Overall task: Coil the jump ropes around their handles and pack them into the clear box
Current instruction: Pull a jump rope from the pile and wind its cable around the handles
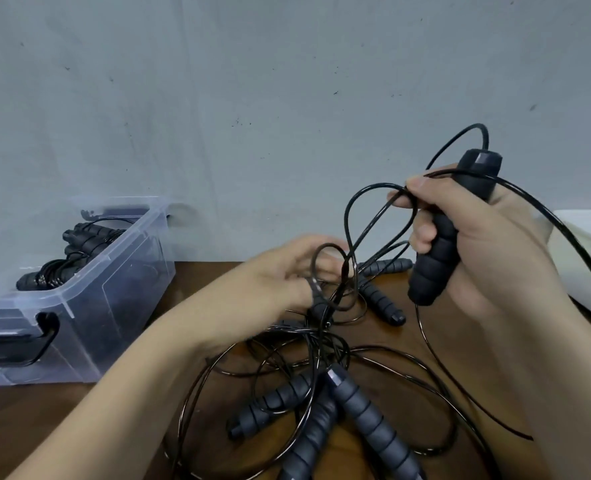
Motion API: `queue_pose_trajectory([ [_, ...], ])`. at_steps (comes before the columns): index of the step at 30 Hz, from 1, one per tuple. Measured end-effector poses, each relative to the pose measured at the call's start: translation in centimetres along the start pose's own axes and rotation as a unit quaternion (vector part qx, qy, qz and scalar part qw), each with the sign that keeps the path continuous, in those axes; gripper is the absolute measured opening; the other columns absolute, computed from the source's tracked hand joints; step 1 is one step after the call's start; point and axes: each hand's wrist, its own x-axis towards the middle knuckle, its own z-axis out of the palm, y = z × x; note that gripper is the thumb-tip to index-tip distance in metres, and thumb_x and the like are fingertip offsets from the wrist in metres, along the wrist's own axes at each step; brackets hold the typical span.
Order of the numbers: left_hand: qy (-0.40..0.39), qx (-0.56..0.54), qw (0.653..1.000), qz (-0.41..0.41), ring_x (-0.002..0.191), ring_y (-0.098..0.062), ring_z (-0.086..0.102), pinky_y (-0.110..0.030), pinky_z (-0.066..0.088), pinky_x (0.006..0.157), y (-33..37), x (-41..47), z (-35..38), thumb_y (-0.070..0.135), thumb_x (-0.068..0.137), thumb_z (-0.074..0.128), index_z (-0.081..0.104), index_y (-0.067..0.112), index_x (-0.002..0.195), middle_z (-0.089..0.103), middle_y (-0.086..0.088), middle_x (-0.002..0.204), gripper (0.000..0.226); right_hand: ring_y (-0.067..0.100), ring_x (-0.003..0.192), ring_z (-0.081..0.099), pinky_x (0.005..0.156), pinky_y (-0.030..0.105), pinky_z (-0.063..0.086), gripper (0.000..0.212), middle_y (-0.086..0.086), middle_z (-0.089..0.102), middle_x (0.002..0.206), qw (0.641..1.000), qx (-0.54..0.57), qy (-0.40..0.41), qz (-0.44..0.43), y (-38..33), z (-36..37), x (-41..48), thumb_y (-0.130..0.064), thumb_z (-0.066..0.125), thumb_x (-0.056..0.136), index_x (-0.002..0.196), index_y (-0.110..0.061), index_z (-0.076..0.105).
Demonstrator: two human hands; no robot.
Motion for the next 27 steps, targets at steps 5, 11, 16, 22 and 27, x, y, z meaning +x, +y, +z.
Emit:
queue_pose_trajectory([
  [5, -0.016, 0.158, 0.987, -0.031, 0.088, -0.008, 0.068, -0.031, 0.054, 0.089, -0.5, 0.0, 1.2, 0.025, 0.099, 0.075, 0.072, 0.03, 0.107, 0.073, 0.019, 0.095, 0.01, 0.015, 0.058, 0.051, 0.054, 0.026, 0.043, 0.015, 0.015, 0.074, 0.092, 0.999, 0.037, 0.004, -0.003, 0.0, 0.0, 0.0, -0.008, 0.071, 0.099, 0.087, -0.009, 0.062],
  [11, 0.175, 0.156, 0.972, 0.007, 0.082, -0.009, 0.069, -0.019, 0.05, 0.076, -0.4, 0.4, 0.5, 0.024, 0.097, 0.076, 0.079, 0.032, 0.098, 0.075, 0.01, 0.087, 0.008, 0.015, 0.059, 0.052, 0.056, 0.027, 0.043, 0.015, 0.011, 0.073, 0.091, 0.998, 0.053, 0.033, -0.01, 0.1, -0.6, 0.5, -0.009, 0.071, 0.1, 0.088, -0.01, 0.062],
  [16, 0.272, -0.096, 0.95, 0.12, 0.082, -0.01, 0.059, -0.028, 0.048, 0.08, 0.0, 0.4, -1.4, 0.015, 0.1, 0.072, 0.07, 0.03, 0.126, 0.069, -0.005, 0.098, 0.03, 0.015, 0.059, 0.052, 0.056, 0.026, 0.044, 0.014, 0.013, 0.078, 0.093, 0.998, 0.049, 0.033, -0.011, 0.1, -0.5, 0.5, -0.009, 0.069, 0.102, 0.089, -0.011, 0.063],
  [22, 0.187, 0.072, 0.971, -0.129, 0.07, -0.004, 0.064, -0.035, 0.053, 0.077, -2.1, 0.7, -0.8, 0.027, 0.095, 0.075, 0.063, 0.033, 0.119, 0.077, 0.002, 0.096, 0.027, 0.014, 0.058, 0.053, 0.055, 0.025, 0.044, 0.016, 0.008, 0.077, 0.087, 0.999, 0.042, 0.027, 0.009, 0.6, -0.2, 0.5, -0.009, 0.07, 0.101, 0.086, -0.01, 0.065],
  [27, 0.04, 0.243, 0.949, -0.197, 0.082, 0.003, 0.068, -0.029, 0.055, 0.085, -3.2, 0.5, 0.3, 0.061, 0.085, 0.076, 0.067, 0.039, 0.108, 0.074, 0.021, 0.092, 0.033, 0.014, 0.057, 0.051, 0.053, 0.025, 0.042, 0.017, 0.008, 0.077, 0.087, 0.999, 0.043, 0.024, 0.016, 0.7, 0.1, 0.4, -0.009, 0.07, 0.1, 0.085, -0.01, 0.064],
])
